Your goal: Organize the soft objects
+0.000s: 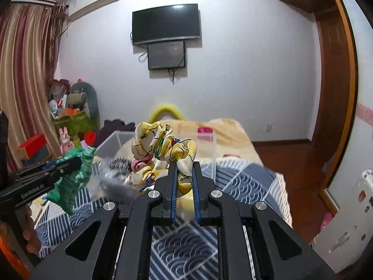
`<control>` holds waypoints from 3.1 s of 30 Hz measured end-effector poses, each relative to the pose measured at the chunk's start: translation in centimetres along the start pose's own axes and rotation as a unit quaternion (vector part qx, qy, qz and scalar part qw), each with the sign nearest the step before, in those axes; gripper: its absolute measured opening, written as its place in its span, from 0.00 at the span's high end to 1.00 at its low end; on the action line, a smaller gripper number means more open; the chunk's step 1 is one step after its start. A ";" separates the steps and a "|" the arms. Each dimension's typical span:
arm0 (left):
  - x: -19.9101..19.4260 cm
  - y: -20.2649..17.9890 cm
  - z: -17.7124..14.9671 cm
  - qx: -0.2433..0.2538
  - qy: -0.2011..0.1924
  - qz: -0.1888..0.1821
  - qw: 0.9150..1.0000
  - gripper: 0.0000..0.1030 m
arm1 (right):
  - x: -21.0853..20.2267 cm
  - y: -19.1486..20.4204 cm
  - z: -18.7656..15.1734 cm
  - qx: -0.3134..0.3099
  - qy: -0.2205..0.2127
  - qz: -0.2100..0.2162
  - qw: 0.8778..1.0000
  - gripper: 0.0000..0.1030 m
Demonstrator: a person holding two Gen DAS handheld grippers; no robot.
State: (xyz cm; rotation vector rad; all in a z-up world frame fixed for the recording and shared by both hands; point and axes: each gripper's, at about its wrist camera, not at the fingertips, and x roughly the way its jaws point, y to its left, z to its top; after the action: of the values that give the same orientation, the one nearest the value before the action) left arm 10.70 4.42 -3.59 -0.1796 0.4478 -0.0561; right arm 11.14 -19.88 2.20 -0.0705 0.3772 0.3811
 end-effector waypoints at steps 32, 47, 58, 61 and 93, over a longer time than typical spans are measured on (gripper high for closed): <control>7.8 -1.2 1.3 0.043 0.070 0.022 0.996 0.36 | 4.7 -0.3 -0.9 -0.008 0.079 0.003 0.997 0.67; 0.2 -2.7 2.4 0.058 -0.004 0.023 0.998 0.28 | -2.1 0.8 1.4 -0.019 -0.031 0.019 0.999 0.28; -5.4 -3.3 1.5 0.060 -0.050 -0.001 0.997 0.08 | -3.7 1.2 0.6 -0.013 -0.051 0.017 0.998 0.15; -6.3 -3.6 1.0 0.062 -0.055 -0.002 0.997 0.04 | -3.9 1.0 0.2 -0.005 -0.055 0.012 0.998 0.11; -6.6 -3.7 -0.6 0.052 -0.057 0.005 0.997 0.04 | -5.0 1.7 -0.6 -0.014 -0.061 0.015 0.998 0.09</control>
State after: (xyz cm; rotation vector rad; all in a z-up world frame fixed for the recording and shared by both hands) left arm 4.46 1.29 -0.67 -0.0768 0.3315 -0.0594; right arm 5.94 -20.10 3.51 -0.0693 0.2520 0.4184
